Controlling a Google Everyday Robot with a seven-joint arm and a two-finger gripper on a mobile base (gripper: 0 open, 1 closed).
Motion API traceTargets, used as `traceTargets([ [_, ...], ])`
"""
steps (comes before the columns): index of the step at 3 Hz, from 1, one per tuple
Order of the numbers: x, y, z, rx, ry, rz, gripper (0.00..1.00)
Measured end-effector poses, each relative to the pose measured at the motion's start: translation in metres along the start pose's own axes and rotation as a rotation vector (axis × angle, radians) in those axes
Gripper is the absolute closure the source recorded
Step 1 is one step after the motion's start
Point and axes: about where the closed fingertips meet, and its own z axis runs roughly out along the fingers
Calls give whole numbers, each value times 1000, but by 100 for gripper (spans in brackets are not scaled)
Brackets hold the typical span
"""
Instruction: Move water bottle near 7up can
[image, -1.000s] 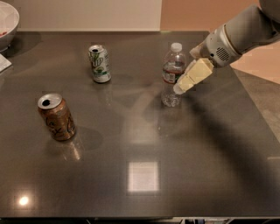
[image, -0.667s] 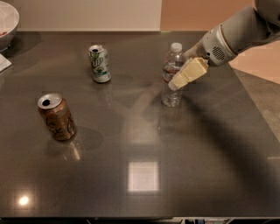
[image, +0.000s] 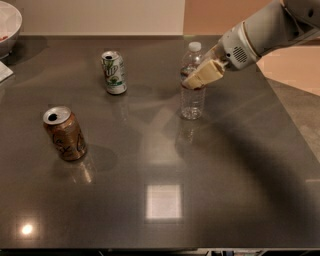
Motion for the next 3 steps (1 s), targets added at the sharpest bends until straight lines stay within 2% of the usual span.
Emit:
traceTargets([
  [1, -21, 0, 10, -22, -27, -6, 87],
  [2, -49, -2, 26, -39, -79, -30, 100],
  [3, -73, -4, 45, -51, -133, -50, 100],
])
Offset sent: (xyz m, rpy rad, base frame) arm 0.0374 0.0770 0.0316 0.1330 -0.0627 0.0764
